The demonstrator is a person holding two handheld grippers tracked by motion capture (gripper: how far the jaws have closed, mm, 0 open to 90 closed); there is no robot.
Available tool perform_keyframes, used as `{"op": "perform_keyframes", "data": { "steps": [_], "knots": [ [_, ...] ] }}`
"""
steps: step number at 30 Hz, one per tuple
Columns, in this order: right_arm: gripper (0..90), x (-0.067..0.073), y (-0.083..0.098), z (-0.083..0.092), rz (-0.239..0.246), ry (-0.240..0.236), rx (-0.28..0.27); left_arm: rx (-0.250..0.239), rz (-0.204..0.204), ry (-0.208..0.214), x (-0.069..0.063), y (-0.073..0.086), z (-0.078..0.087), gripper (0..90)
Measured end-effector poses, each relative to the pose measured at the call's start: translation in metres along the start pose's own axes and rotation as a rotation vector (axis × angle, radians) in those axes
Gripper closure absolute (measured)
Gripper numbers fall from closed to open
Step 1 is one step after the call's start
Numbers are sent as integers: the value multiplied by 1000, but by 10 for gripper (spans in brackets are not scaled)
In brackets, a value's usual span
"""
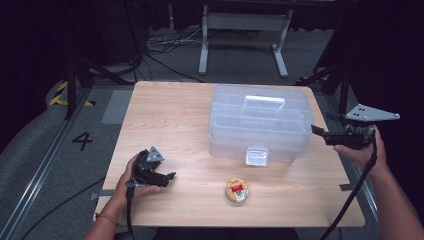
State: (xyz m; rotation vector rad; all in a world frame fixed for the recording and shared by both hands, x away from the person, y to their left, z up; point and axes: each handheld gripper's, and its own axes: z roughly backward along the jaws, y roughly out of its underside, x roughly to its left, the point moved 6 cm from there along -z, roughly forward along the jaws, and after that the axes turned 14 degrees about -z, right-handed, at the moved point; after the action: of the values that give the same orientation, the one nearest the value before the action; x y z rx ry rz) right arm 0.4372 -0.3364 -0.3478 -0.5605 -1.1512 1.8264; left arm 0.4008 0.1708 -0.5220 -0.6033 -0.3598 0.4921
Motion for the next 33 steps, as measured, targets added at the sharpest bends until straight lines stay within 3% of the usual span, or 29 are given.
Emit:
{"op": "perform_keyframes", "data": {
  "steps": [2, 5, 12, 17, 19, 23, 27, 31, 33],
  "knots": [
    [304, 5, -5, -5, 9, -7, 6, -22, -11, 9, 0, -11, 0, 191],
    [318, 10, -11, -11, 25, -8, 13, -39, -26, 13, 1, -24, -1, 174],
    [384, 32, -32, -37, 75, -36, 57, -101, -93, 33, 2, -75, -15, 167],
    [407, 40, -38, -52, 88, -45, 85, -128, -115, 44, 1, -96, -23, 168],
    [435, 45, -42, -63, 94, -50, 108, -138, -136, 25, 2, -109, -29, 167],
    [477, 49, -45, -73, 100, -54, 130, -131, -148, 20, 3, -118, -37, 168],
    [504, 47, -47, -86, 88, -26, 158, -149, -125, 34, 6, -124, -45, 165],
    [578, 46, -51, -92, 71, -26, 167, -170, -135, 44, 5, -127, -50, 171],
    [661, 47, -53, -96, 71, -26, 183, -175, -147, 45, 5, -129, -52, 172]
  ]
}}
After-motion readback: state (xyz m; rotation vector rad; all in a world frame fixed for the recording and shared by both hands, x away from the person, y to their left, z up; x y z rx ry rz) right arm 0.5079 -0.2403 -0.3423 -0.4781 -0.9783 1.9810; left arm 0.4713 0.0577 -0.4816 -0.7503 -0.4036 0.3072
